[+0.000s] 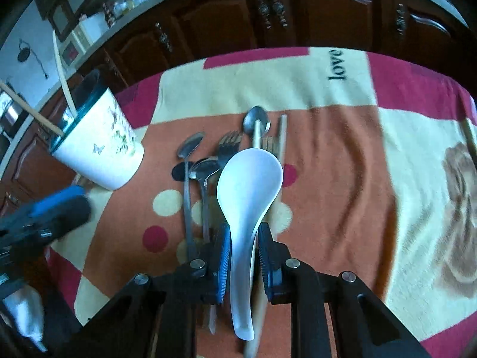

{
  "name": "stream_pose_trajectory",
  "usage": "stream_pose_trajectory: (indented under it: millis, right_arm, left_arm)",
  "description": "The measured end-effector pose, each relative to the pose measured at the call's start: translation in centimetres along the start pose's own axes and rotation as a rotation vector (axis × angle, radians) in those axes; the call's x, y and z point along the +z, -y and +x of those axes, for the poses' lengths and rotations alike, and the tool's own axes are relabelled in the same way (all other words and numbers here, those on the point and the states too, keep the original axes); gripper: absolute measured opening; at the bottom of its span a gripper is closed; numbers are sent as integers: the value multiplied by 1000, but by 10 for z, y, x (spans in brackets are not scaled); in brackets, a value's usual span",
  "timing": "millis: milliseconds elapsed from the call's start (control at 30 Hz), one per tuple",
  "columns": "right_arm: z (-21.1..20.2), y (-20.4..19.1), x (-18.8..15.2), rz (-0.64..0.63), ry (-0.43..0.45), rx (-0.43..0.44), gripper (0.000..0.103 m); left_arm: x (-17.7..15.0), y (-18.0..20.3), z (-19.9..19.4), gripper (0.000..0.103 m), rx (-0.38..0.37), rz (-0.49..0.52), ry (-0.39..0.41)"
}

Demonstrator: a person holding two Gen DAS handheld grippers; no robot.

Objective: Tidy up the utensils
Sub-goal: 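Move the right tool back to the pile and grasp the white ceramic spoon, then grasp a metal spoon with the left tool while the right tool holds the ceramic spoon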

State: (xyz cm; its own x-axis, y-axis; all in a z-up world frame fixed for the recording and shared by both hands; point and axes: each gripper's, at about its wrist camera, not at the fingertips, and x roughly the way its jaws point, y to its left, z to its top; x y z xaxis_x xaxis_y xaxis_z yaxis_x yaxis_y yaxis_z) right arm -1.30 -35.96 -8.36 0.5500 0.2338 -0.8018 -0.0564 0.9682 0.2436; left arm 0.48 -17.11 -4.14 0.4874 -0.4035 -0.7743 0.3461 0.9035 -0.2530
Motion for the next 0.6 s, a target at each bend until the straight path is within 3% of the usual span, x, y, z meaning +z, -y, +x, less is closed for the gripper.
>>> stream_pose_trajectory:
  millis: [267, 533, 600]
  right_arm:
    - [-23, 36, -1, 82, 49, -6, 18]
    - [-23, 44, -7, 109, 48, 20, 18]
    - [-24, 43, -8, 110, 50, 22, 18]
  left_arm:
    - [19, 2, 46, 44, -16, -102, -40]
    - [22, -3, 83, 10, -17, -127, -121]
    - [21, -6, 85, 8, -36, -133, -127]
